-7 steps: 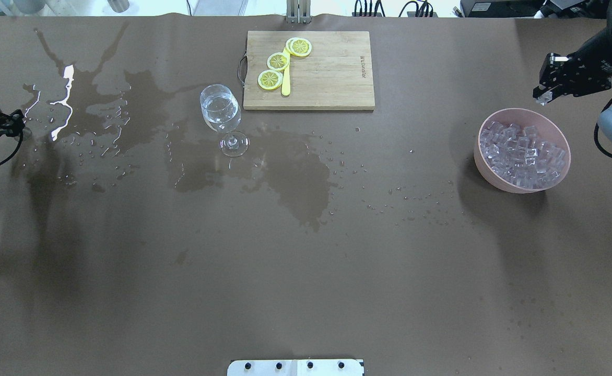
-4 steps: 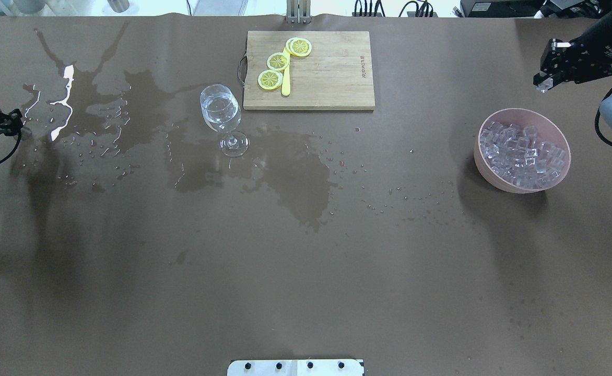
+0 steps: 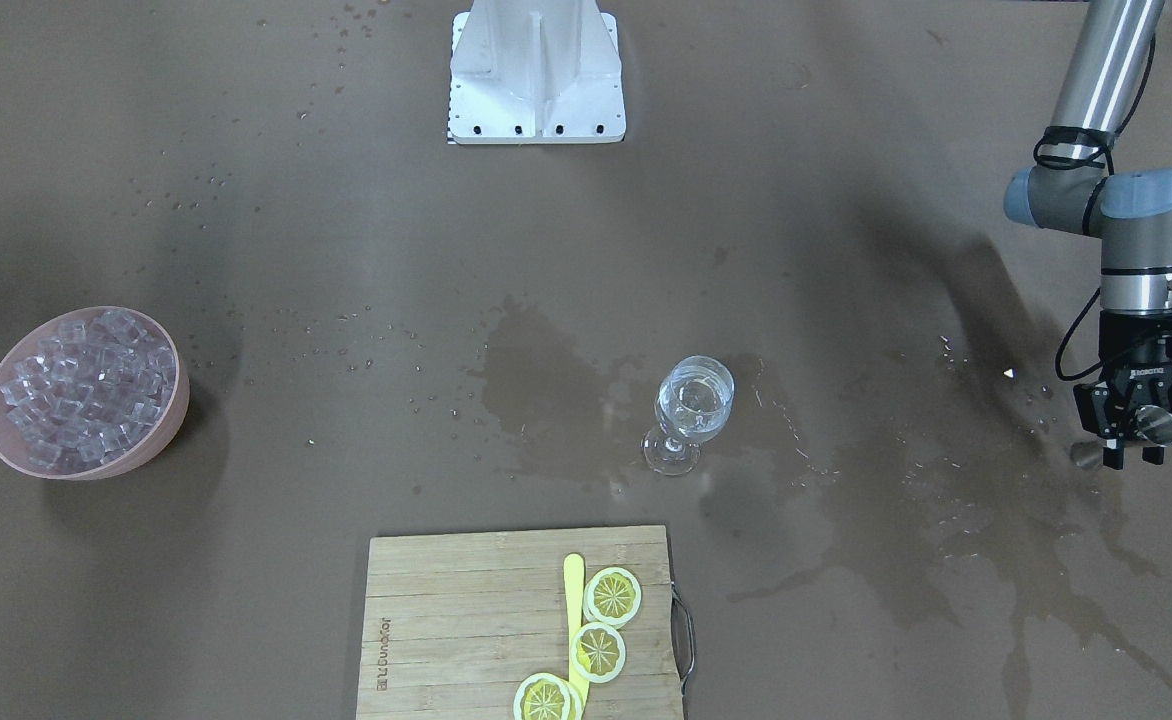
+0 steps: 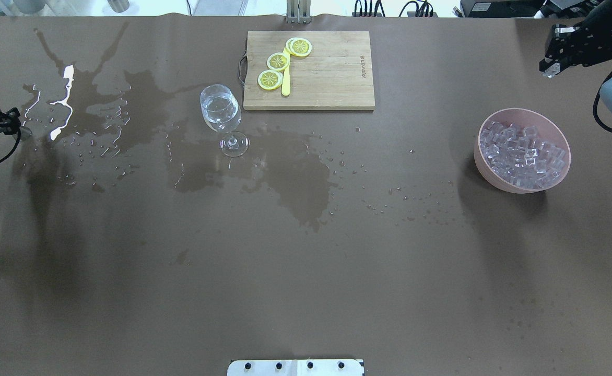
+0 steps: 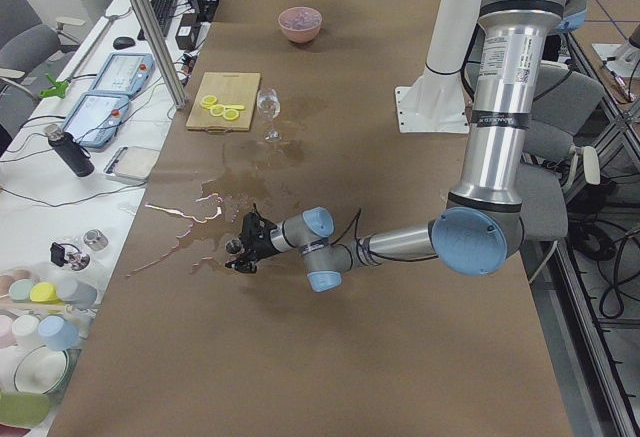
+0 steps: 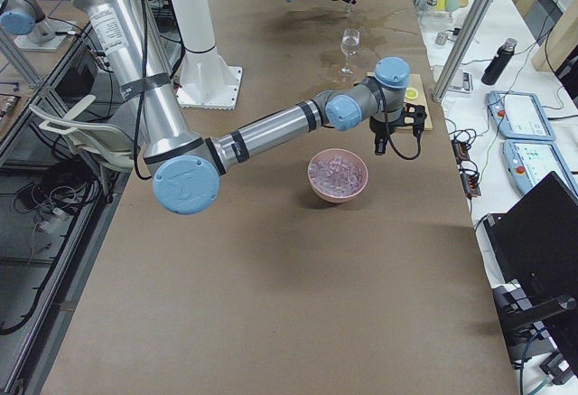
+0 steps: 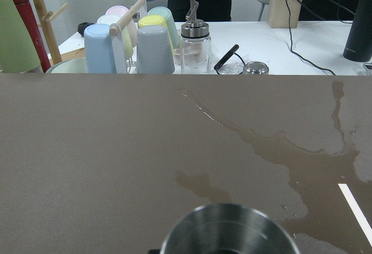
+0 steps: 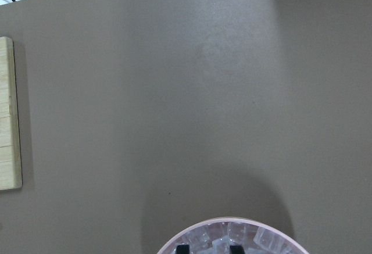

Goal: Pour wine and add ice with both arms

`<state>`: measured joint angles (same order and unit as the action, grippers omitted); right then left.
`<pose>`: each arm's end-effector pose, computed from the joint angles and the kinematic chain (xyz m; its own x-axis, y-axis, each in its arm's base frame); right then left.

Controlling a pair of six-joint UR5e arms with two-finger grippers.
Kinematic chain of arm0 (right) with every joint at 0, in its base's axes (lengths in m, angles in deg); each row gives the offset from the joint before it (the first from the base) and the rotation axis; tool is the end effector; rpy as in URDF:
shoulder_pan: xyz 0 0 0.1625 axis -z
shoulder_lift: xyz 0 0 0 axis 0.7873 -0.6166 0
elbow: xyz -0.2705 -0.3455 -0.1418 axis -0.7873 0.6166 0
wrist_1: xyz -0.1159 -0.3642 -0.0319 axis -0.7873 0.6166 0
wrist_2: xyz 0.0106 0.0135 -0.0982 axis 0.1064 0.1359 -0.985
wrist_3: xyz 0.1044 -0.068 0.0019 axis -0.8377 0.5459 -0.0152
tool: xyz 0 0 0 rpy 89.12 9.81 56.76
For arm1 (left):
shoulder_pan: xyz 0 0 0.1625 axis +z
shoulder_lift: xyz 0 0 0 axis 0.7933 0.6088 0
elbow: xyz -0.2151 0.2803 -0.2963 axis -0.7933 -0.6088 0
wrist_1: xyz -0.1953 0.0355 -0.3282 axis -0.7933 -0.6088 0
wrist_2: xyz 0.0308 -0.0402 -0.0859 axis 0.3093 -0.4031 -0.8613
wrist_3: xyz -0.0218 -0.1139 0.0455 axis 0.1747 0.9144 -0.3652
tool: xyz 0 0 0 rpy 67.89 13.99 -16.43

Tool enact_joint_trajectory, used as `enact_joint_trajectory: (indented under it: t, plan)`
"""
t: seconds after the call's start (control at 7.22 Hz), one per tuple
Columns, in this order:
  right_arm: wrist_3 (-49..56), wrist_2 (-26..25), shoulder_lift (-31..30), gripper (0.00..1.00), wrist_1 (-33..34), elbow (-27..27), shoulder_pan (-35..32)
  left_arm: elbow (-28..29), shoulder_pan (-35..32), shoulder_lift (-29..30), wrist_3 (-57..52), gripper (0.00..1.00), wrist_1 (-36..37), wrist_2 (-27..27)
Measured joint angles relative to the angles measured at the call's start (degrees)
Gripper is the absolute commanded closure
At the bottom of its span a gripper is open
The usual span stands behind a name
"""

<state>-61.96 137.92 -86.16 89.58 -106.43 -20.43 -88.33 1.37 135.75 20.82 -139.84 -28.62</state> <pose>-0.1440 -0.6134 0.4646 0.6146 0.1424 0.7758 -0.2060 0.9784 -0.0164 0.2044 -0.5189 0.7194 0.7134 -0.0751 -0.6967 0.6162 0.5406 0.5727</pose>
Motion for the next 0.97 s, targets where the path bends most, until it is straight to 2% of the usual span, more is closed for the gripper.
enact_joint_trajectory:
  t: [0.55,0.97]
  plan:
    - [1.2,-0.7,2.1,0.88,6.9,-4.0,-0.2,-0.4,0.0,0.3,0.3,0.64,-0.5,0.2]
    - [1.2,-0.9,1.7,0.91,8.3,-5.5,-0.5,-0.6,-0.3,0.3,0.4,0.64,-1.9,0.5]
